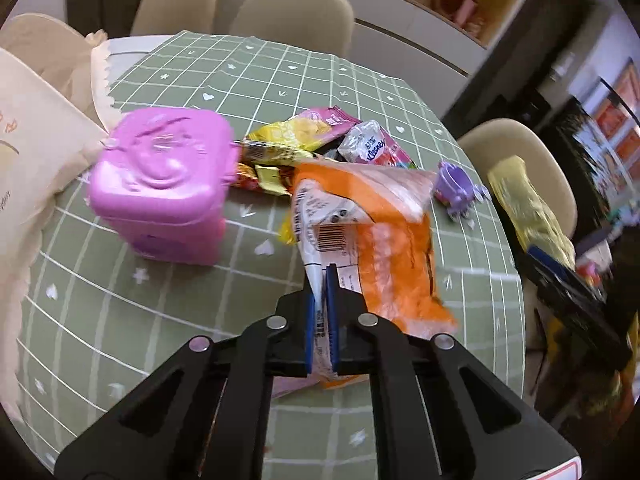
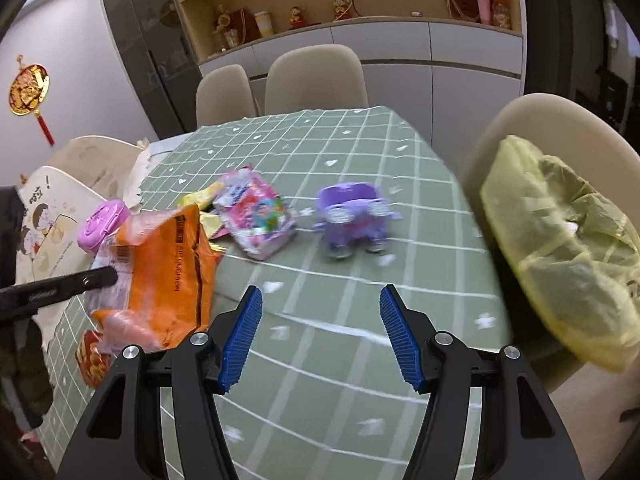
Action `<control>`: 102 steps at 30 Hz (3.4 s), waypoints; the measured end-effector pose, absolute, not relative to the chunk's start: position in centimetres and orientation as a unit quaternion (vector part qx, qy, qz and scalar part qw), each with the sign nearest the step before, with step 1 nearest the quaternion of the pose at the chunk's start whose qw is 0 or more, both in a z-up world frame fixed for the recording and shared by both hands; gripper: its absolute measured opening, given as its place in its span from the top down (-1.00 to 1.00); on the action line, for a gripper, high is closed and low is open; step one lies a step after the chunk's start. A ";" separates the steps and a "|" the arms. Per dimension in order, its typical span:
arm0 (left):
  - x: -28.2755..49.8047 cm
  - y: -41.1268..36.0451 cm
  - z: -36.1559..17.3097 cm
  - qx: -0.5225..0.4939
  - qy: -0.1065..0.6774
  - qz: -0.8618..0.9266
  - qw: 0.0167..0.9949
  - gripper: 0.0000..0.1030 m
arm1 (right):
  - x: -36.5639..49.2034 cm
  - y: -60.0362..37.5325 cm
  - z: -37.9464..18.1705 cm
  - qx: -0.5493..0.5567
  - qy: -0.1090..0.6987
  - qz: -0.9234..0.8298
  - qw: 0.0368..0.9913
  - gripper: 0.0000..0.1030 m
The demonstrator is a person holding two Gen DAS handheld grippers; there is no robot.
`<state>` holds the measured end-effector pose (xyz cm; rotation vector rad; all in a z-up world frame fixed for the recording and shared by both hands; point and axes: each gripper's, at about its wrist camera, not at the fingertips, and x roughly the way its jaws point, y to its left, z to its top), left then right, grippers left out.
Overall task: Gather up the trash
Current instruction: 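Grasp the orange chip bag with the left tool, then grasp the pink-and-white candy wrapper with the right tool, then carry the orange chip bag and pink wrapper over the yellow trash bag with both tools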
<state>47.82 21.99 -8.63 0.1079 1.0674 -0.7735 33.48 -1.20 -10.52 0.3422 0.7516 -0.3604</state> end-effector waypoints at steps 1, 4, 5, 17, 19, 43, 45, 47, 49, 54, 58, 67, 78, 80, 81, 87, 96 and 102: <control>48.2 23.0 -8.5 0.057 0.495 -0.364 0.787 0.90 | 34.5 -0.2 -10.4 0.155 0.363 -0.177 0.901 -0.13; 48.8 25.3 -8.3 0.069 0.499 -0.381 0.775 0.90 | 37.5 1.4 -10.1 0.130 0.364 -0.177 0.905 -0.13; 49.0 26.0 -8.4 0.077 0.502 -0.389 0.769 0.90 | 38.7 1.7 -10.2 0.128 0.367 -0.172 0.905 -0.13; 50.1 26.4 -10.4 0.127 0.489 -0.452 0.735 0.29 | 50.8 0.2 -12.4 0.049 0.411 -0.193 0.890 -0.13; 50.5 26.2 -10.8 0.126 0.489 -0.446 0.739 0.16 | 52.3 -0.2 -13.2 0.039 0.417 -0.191 0.888 -0.13; 51.5 25.3 -13.3 0.130 0.494 -0.446 0.735 -0.07 | 37.3 2.6 -13.6 0.174 0.418 -0.251 0.855 0.80; 51.4 24.4 -13.6 0.138 0.490 -0.451 0.733 -0.07 | 34.9 3.2 -13.6 0.180 0.418 -0.267 0.849 0.80; 51.5 23.8 -13.7 0.139 0.489 -0.453 0.732 -0.07 | 32.8 3.8 -13.6 0.183 0.418 -0.278 0.846 0.80; 51.5 23.0 -13.8 0.133 0.492 -0.455 0.730 -0.02 | 31.5 4.3 -13.5 0.186 0.415 -0.283 0.845 0.80; 51.1 21.8 -13.3 0.125 0.497 -0.459 0.726 0.70 | 28.9 4.9 -12.7 0.198 0.393 -0.295 0.848 0.80; 49.2 21.1 -11.5 0.138 0.477 -0.477 0.725 0.80 | 27.6 4.9 -11.7 0.203 0.376 -0.305 0.851 0.80; 46.5 20.9 -7.4 0.142 0.442 -0.474 0.748 0.82 | 25.4 5.6 -9.1 0.199 0.342 -0.286 0.873 0.80; 44.8 19.6 -1.6 0.116 0.395 -0.486 0.771 0.82 | 22.3 4.0 -4.0 0.170 0.300 -0.274 0.898 0.80; 44.1 18.4 -0.8 0.113 0.389 -0.491 0.771 0.82 | 21.4 3.2 -3.2 0.160 0.293 -0.276 0.901 0.80; 43.9 17.9 -0.6 0.111 0.389 -0.492 0.771 0.82 | 21.0 2.7 -2.9 0.157 0.291 -0.277 0.902 0.80; 41.4 12.6 0.7 0.091 0.394 -0.509 0.760 0.82 | 18.1 -2.5 -1.7 0.137 0.285 -0.287 0.904 0.80; 37.1 -1.3 0.5 0.093 0.396 -0.545 0.734 0.82 | 12.4 -13.8 -1.9 0.123 0.284 -0.334 0.890 0.80; 35.4 -11.4 -2.0 0.097 0.398 -0.549 0.729 0.82 | 10.8 -21.3 -2.6 0.135 0.267 -0.347 0.889 0.80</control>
